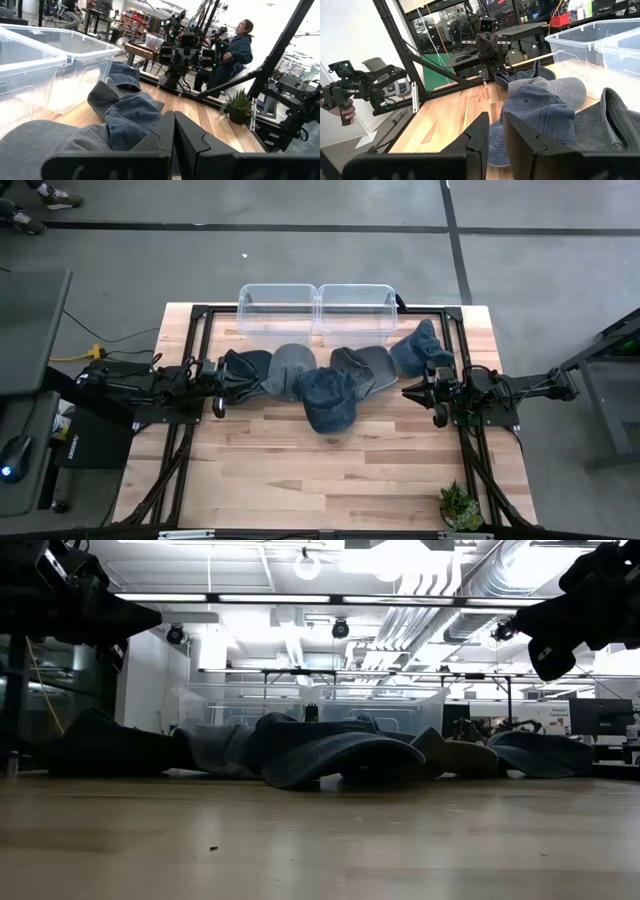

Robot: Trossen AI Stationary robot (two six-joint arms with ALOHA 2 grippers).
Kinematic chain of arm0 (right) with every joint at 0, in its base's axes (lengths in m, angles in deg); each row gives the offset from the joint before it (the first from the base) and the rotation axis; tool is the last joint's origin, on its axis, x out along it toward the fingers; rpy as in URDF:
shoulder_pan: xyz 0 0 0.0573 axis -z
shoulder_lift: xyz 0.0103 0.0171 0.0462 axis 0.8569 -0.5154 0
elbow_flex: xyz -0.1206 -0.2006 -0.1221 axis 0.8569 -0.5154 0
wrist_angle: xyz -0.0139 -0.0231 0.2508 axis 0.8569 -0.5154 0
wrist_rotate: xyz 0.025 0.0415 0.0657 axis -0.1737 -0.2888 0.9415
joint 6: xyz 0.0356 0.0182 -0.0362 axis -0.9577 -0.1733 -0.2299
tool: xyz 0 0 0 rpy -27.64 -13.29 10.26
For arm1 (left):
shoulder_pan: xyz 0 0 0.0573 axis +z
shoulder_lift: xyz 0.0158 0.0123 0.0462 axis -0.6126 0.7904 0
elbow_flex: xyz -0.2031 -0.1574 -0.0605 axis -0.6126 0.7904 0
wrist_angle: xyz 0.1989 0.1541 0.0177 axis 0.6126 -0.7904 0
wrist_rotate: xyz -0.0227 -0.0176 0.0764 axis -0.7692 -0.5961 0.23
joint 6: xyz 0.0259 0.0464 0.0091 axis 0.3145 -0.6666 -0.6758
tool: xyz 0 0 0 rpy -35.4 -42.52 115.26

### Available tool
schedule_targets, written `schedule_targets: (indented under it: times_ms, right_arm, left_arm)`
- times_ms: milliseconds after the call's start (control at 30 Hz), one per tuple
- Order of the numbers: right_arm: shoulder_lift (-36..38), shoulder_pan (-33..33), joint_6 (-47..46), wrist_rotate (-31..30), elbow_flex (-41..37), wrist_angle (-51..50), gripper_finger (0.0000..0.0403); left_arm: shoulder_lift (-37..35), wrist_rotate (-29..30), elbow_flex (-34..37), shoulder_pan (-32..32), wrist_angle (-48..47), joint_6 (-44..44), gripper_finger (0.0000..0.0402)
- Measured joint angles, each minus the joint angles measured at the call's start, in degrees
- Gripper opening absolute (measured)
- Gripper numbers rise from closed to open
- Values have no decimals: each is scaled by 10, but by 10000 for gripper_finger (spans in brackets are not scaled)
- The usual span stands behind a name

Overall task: Pick and place caps into container
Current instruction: Put the middle blue cap into the left transparent container

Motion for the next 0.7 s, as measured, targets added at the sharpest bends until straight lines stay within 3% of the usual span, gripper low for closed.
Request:
schedule_targets:
  times_ms: [700]
  right_arm:
    - [0, 0, 0, 0, 0, 0, 51]
  left_arm:
    - [0, 16, 0, 0, 0, -2, 1]
